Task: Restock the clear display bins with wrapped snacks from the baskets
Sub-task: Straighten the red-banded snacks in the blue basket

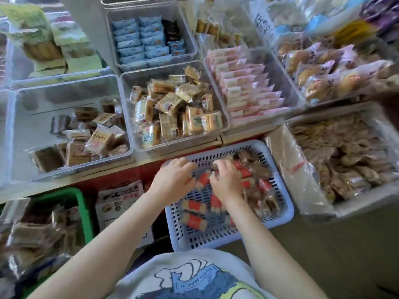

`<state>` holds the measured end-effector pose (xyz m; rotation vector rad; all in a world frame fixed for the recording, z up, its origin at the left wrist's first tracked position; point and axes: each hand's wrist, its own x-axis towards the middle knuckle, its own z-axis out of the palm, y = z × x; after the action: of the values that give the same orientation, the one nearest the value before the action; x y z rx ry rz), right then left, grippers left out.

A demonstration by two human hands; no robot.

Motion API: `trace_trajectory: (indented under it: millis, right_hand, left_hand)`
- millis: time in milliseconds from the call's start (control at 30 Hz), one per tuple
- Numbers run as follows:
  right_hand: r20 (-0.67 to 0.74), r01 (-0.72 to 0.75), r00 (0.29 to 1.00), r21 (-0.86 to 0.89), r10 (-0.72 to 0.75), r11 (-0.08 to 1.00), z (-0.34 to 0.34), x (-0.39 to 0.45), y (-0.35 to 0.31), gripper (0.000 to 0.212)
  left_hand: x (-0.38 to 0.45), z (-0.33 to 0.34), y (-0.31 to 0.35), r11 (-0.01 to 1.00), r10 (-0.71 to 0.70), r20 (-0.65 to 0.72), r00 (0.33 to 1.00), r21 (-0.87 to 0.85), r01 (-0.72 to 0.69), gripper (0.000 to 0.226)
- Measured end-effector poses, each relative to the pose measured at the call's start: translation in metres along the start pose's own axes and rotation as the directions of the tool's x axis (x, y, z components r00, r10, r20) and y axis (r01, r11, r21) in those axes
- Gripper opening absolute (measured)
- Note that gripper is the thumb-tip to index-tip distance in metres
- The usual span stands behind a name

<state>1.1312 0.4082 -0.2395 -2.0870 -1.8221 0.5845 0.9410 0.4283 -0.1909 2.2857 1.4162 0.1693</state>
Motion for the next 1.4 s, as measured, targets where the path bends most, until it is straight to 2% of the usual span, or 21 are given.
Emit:
trace_trajectory:
  millis: [100,233,300,400,500,567,667,733,833,933,1033,1167,1233,1333,1400]
  right_hand:
    - [0.071,-0.247,0.963,-0.146,0.259,0.958,-0.013,-0.017,0.056,0.037]
    - [0.212,-0.496,0.824,-0.174,0.525,0.850,-0.004,-0.035,0.119,0.061]
    - [0.309,-0.535,0.758,-0.208,0.574,0.819,0.011,-0.040,0.134,0.062]
    - [0.331,-0.572,0.708,-0.248,0.623,0.782,0.030,-0.041,0.139,0.068]
    - [0.277,-0.629,0.689,-0.231,0.670,0.742,0.037,-0.035,0.137,0.064]
    - [0.269,-0.630,0.702,-0.199,0.660,0.751,0.036,-0.033,0.135,0.060]
    - [0.281,-0.578,0.769,-0.076,0.574,0.812,0.033,-0.032,0.125,0.048]
    - [0.286,-0.509,0.832,0.050,0.476,0.860,0.028,-0.031,0.110,0.050]
    - [0.279,-0.335,0.921,0.218,0.270,0.917,0.011,-0.021,0.069,0.058]
    - [0.264,-0.131,0.963,0.321,0.044,0.938,-0.010,-0.005,0.015,0.065]
    - [0.301,0.030,0.943,0.347,-0.141,0.937,-0.031,0.011,-0.037,0.076]
    - [0.328,0.197,0.883,0.388,-0.335,0.900,-0.045,0.026,-0.096,0.073]
    - [0.310,0.290,0.856,0.374,-0.414,0.881,-0.042,0.032,-0.123,0.073]
    - [0.229,0.412,0.851,0.266,-0.473,0.871,-0.030,0.043,-0.151,0.080]
    - [0.201,0.473,0.846,0.147,-0.494,0.869,-0.016,0.053,-0.160,0.085]
  left_hand:
    - [0.023,0.021,0.021,0.998,0.008,0.175,0.985,0.058,-0.018,0.046]
    - [0.040,0.048,0.038,0.993,0.005,0.319,0.948,0.113,-0.043,0.050]
    - [0.042,0.057,0.044,0.987,0.004,0.364,0.931,0.147,-0.062,0.051]
    - [0.041,0.063,0.049,0.984,-0.009,0.388,0.922,0.170,-0.062,0.049]
    - [0.038,0.061,0.046,0.985,-0.025,0.400,0.916,0.166,-0.046,0.049]
    - [0.036,0.056,0.040,0.985,-0.033,0.394,0.919,0.168,-0.037,0.048]
    - [0.035,0.046,0.029,0.989,-0.027,0.363,0.931,0.144,-0.027,0.047]
    - [0.032,0.039,0.024,0.993,-0.022,0.311,0.950,0.115,-0.014,0.049]
    - [0.026,0.026,0.016,0.997,-0.036,0.227,0.973,0.070,0.020,0.058]
    - [0.018,0.010,0.005,1.000,-0.022,0.161,0.987,0.007,0.021,0.071]
    - [0.009,-0.013,-0.010,0.999,-0.007,0.084,0.996,-0.036,0.010,0.078]
    - [-0.011,-0.051,-0.046,0.999,-0.043,-0.065,0.997,-0.027,0.041,0.075]
    - [-0.024,-0.067,-0.065,0.995,-0.103,-0.123,0.987,-0.001,0.103,0.071]
    - [-0.044,-0.083,-0.092,0.968,-0.248,-0.257,0.934,-0.038,0.247,0.067]
    - [-0.054,-0.088,-0.112,0.923,-0.383,-0.358,0.852,-0.109,0.369,0.064]
